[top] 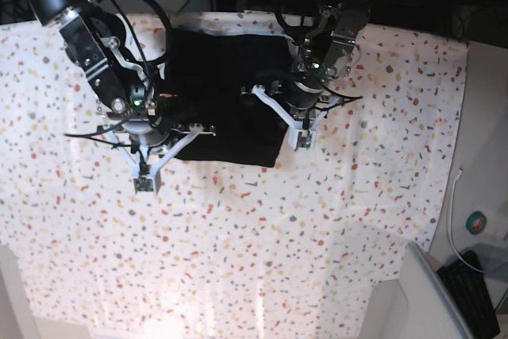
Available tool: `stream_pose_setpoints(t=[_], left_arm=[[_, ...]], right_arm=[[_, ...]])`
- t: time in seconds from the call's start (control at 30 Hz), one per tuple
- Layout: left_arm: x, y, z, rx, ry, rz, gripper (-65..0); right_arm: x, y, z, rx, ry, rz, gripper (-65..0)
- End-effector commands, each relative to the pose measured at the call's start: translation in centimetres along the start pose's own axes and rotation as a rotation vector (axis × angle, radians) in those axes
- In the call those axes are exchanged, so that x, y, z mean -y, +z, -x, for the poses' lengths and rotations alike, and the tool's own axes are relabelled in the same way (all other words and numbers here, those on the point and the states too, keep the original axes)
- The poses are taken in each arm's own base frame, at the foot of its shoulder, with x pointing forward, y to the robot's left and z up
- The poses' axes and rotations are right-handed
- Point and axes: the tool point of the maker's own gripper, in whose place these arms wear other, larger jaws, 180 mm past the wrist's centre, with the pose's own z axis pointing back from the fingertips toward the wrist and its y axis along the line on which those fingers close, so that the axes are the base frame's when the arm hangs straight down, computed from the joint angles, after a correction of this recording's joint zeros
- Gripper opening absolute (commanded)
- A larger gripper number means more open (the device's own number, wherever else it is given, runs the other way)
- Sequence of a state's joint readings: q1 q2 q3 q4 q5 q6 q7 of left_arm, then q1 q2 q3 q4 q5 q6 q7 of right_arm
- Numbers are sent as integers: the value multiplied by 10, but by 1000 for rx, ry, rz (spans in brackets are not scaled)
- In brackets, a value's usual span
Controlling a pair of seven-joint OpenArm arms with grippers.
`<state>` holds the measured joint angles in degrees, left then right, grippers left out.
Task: Layout the t-shirt on the table in an organized manner, then fold the t-shirt properly
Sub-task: 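Grasp the folded bundle's edges with both grippers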
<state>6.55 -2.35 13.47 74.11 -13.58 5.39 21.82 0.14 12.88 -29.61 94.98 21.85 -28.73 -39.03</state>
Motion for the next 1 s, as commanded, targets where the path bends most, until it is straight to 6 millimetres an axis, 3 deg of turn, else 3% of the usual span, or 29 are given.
stream_pose_setpoints(t=[0.0,0.07,0.23,0.3,0.43,0.5,0.6,0.73,0.87,0.9,0.97], left_arm=[[1,0,-4,5,3,6,-650],[1,0,-6,10,4,6,-650],[1,1,-5,9,6,5,-650],[1,1,-4,9,9,6,-650],[7,11,-23,65,17,22,-650],[12,24,-41,124,21,38,-650],[5,46,-72,222,49,26,-650],[-7,66,-100,305,106,17,-650],[-20,72,-103,191,335,106,-650],[-18,73,-109,167,381,154,-597],[-13,76,-112,126,431,232,-378]], right_arm=[[-14,11,-16,55,-2,-45,-650],[-19,13,-15,52,-6,-57,-650],[14,-35,15,-50,14,72,-650],[16,-36,14,-43,16,77,-650],[0,-1,-6,61,13,-2,-650],[-8,18,-13,105,4,-42,-650],[-13,43,-20,155,11,-81,-650],[-13,50,-8,138,10,-90,-650],[-2,45,12,90,25,-61,-650],[-1,44,14,84,28,-58,-650],[3,41,18,70,32,-47,-650]])
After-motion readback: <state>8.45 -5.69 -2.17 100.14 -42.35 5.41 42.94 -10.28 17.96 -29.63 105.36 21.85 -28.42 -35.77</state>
